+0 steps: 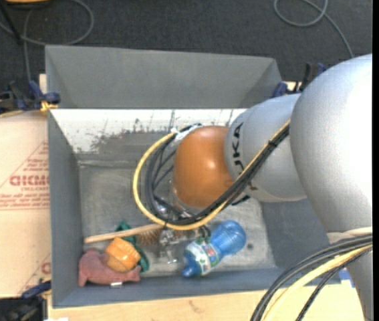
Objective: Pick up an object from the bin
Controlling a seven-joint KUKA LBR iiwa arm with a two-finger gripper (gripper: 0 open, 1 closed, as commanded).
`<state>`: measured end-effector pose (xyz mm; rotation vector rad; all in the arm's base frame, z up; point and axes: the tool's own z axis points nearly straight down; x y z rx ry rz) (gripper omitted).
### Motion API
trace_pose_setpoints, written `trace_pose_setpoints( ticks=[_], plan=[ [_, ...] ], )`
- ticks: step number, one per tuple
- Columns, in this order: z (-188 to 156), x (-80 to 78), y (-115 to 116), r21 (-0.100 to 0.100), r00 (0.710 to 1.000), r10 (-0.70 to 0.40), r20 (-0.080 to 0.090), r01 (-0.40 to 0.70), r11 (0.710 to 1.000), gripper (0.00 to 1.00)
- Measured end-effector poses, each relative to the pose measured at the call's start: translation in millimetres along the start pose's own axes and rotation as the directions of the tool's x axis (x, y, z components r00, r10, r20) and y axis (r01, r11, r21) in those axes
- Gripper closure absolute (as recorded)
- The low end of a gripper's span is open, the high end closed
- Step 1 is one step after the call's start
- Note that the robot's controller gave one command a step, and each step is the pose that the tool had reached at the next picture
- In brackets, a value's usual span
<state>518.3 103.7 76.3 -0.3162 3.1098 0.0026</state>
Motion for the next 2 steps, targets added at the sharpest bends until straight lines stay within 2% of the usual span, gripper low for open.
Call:
trace_pose_setpoints(
  ticks=[1,2],
  plan=[
    [0,0.0,0,0.0,1.0,0.001,0.0,-0.001,1.0,1.0],
    [-155,-12.2,5,0.0,0.996,-0.086,-0.011,0.086,0.996,1.0]
  ],
)
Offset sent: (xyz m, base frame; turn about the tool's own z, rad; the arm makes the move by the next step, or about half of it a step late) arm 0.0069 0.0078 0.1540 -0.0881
